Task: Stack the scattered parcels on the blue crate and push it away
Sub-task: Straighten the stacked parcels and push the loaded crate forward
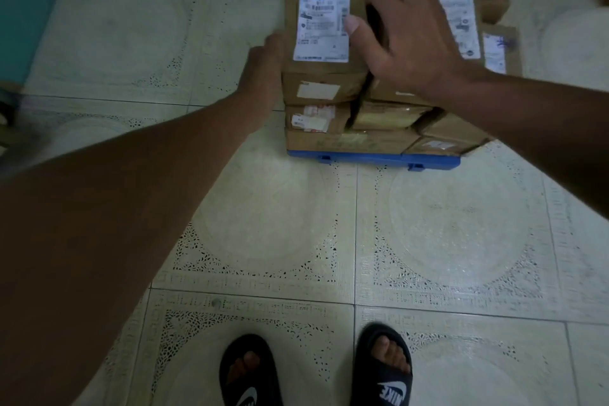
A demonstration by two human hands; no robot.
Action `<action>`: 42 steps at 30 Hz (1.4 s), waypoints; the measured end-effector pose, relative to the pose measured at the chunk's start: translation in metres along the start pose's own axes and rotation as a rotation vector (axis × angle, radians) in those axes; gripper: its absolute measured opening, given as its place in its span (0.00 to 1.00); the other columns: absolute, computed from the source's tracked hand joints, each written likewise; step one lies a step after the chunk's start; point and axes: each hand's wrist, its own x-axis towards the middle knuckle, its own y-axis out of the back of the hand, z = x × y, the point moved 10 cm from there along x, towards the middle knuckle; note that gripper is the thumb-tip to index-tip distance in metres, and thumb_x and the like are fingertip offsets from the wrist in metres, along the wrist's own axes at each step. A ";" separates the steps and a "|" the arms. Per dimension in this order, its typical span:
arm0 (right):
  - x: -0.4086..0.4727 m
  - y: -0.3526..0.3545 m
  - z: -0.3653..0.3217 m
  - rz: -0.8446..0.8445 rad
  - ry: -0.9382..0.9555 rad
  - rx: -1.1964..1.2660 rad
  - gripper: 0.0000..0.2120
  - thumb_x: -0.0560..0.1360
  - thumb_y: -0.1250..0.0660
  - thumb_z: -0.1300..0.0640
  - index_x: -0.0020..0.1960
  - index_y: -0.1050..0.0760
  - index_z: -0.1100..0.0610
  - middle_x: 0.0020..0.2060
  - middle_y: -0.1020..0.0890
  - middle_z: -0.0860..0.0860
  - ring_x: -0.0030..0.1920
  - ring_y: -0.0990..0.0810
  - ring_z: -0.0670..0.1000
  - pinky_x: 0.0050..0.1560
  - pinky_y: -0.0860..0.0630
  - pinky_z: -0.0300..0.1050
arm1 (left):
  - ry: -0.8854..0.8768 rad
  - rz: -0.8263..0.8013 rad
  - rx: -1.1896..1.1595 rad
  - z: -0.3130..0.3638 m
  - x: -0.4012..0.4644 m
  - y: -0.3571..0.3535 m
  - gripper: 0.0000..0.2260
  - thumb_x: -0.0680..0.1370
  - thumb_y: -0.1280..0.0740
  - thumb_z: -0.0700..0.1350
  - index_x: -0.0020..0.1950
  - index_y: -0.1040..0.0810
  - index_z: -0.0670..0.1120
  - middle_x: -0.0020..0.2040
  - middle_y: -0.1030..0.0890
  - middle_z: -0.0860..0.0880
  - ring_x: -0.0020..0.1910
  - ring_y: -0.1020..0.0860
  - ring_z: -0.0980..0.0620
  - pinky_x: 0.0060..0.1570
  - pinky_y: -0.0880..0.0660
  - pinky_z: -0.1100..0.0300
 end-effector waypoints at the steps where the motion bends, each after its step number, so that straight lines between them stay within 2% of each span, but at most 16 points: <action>1: -0.008 0.007 -0.003 0.037 0.007 0.005 0.24 0.82 0.47 0.44 0.65 0.27 0.61 0.59 0.24 0.60 0.60 0.26 0.58 0.61 0.33 0.50 | 0.020 0.038 -0.055 -0.009 0.004 0.002 0.18 0.82 0.47 0.58 0.65 0.29 0.50 0.49 0.22 0.52 0.48 0.23 0.54 0.46 0.29 0.61; 3: -0.028 0.013 -0.005 0.074 -0.019 0.019 0.20 0.81 0.44 0.49 0.60 0.25 0.63 0.55 0.23 0.61 0.55 0.25 0.59 0.56 0.30 0.50 | 0.065 0.079 -0.097 -0.027 0.005 0.005 0.25 0.82 0.49 0.58 0.75 0.35 0.47 0.68 0.27 0.46 0.66 0.28 0.47 0.66 0.32 0.54; 4: -0.042 0.014 -0.006 0.081 -0.038 0.018 0.17 0.80 0.43 0.51 0.56 0.24 0.64 0.52 0.23 0.61 0.52 0.24 0.59 0.52 0.29 0.50 | 0.099 0.104 -0.108 -0.038 0.002 0.006 0.26 0.82 0.50 0.58 0.76 0.37 0.46 0.72 0.30 0.45 0.70 0.30 0.46 0.70 0.35 0.52; 7: -0.091 0.010 -0.012 0.092 -0.053 0.040 0.09 0.77 0.40 0.59 0.46 0.24 0.64 0.44 0.23 0.61 0.44 0.25 0.58 0.43 0.28 0.52 | 0.183 0.153 -0.145 -0.073 -0.008 0.003 0.26 0.82 0.50 0.57 0.75 0.34 0.45 0.72 0.29 0.45 0.70 0.30 0.46 0.72 0.36 0.49; 11: -0.138 -0.026 -0.008 -0.023 -0.081 0.022 0.09 0.77 0.40 0.59 0.45 0.25 0.63 0.43 0.23 0.59 0.44 0.26 0.58 0.43 0.30 0.51 | 0.213 0.152 -0.069 -0.106 -0.008 0.000 0.25 0.82 0.48 0.55 0.74 0.34 0.43 0.72 0.29 0.44 0.71 0.31 0.45 0.72 0.37 0.49; 13: -0.149 -0.044 0.002 -0.063 -0.105 0.064 0.09 0.76 0.41 0.58 0.45 0.25 0.62 0.41 0.23 0.58 0.42 0.26 0.56 0.41 0.29 0.50 | 0.118 0.128 -0.017 -0.110 0.002 -0.004 0.21 0.82 0.46 0.48 0.72 0.31 0.39 0.70 0.28 0.41 0.70 0.29 0.42 0.68 0.32 0.53; 16: -0.170 -0.086 0.026 -0.192 -0.126 0.131 0.13 0.73 0.43 0.54 0.40 0.25 0.60 0.33 0.23 0.54 0.33 0.25 0.56 0.33 0.26 0.49 | 0.007 0.184 0.129 -0.118 0.025 -0.004 0.15 0.80 0.43 0.41 0.62 0.22 0.40 0.57 0.21 0.43 0.57 0.23 0.45 0.52 0.28 0.61; 18: -0.179 -0.116 0.048 -0.270 -0.204 0.155 0.18 0.71 0.46 0.48 0.36 0.23 0.59 0.30 0.21 0.54 0.30 0.24 0.55 0.33 0.24 0.50 | -0.018 0.171 0.131 -0.125 0.049 -0.007 0.11 0.78 0.41 0.42 0.50 0.18 0.45 0.52 0.18 0.46 0.53 0.20 0.46 0.55 0.25 0.58; 20: -0.178 -0.138 0.062 -0.299 -0.266 0.225 0.18 0.72 0.44 0.47 0.38 0.21 0.57 0.30 0.19 0.52 0.32 0.21 0.53 0.36 0.22 0.50 | 0.029 0.145 -0.021 -0.138 0.072 -0.012 0.09 0.77 0.41 0.43 0.41 0.23 0.47 0.45 0.20 0.48 0.46 0.20 0.49 0.54 0.25 0.55; 23: -0.169 -0.156 0.071 -0.303 -0.284 0.373 0.10 0.75 0.36 0.51 0.46 0.17 0.54 0.33 0.18 0.43 0.37 0.18 0.45 0.42 0.19 0.48 | -0.022 0.043 -0.260 -0.137 0.090 -0.029 0.12 0.78 0.44 0.48 0.48 0.22 0.47 0.46 0.19 0.48 0.42 0.22 0.50 0.51 0.23 0.57; 29: -0.168 -0.166 0.080 -0.256 -0.284 0.432 0.10 0.77 0.35 0.57 0.54 0.17 0.57 0.46 0.17 0.43 0.44 0.18 0.41 0.50 0.22 0.37 | -0.134 -0.032 -0.221 -0.120 0.106 -0.032 0.17 0.80 0.48 0.52 0.44 0.21 0.50 0.40 0.18 0.51 0.38 0.22 0.52 0.38 0.25 0.61; 33: -0.164 -0.157 0.075 -0.242 -0.257 0.391 0.09 0.77 0.35 0.56 0.49 0.16 0.56 0.38 0.19 0.36 0.39 0.19 0.36 0.49 0.18 0.45 | -0.212 -0.048 -0.189 -0.092 0.098 -0.034 0.16 0.81 0.48 0.53 0.48 0.21 0.51 0.43 0.19 0.49 0.41 0.21 0.50 0.37 0.26 0.60; 35: -0.160 -0.146 0.072 -0.241 -0.264 0.376 0.09 0.78 0.35 0.56 0.47 0.16 0.56 0.35 0.19 0.39 0.38 0.19 0.38 0.46 0.18 0.49 | -0.241 -0.062 -0.154 -0.075 0.093 -0.030 0.16 0.81 0.48 0.53 0.53 0.22 0.51 0.44 0.18 0.49 0.44 0.20 0.48 0.38 0.25 0.58; 37: -0.158 -0.129 0.071 -0.180 -0.285 0.362 0.09 0.77 0.36 0.57 0.45 0.17 0.57 0.34 0.17 0.46 0.35 0.17 0.43 0.43 0.18 0.50 | -0.254 -0.013 -0.123 -0.065 0.087 -0.024 0.15 0.82 0.48 0.50 0.50 0.22 0.51 0.43 0.18 0.48 0.41 0.19 0.48 0.37 0.24 0.58; 40: -0.166 -0.101 0.081 0.004 -0.405 0.402 0.10 0.76 0.37 0.60 0.45 0.17 0.56 0.33 0.16 0.48 0.34 0.17 0.46 0.43 0.18 0.48 | -0.252 0.096 -0.050 -0.067 0.080 -0.014 0.13 0.82 0.45 0.43 0.46 0.21 0.46 0.43 0.18 0.45 0.37 0.20 0.48 0.39 0.20 0.55; 42: -0.180 -0.090 0.089 0.115 -0.481 0.442 0.09 0.77 0.37 0.60 0.45 0.18 0.57 0.35 0.16 0.49 0.37 0.17 0.49 0.44 0.19 0.49 | -0.206 0.177 0.037 -0.083 0.080 -0.005 0.11 0.80 0.42 0.41 0.49 0.20 0.40 0.45 0.17 0.41 0.36 0.20 0.47 0.41 0.19 0.55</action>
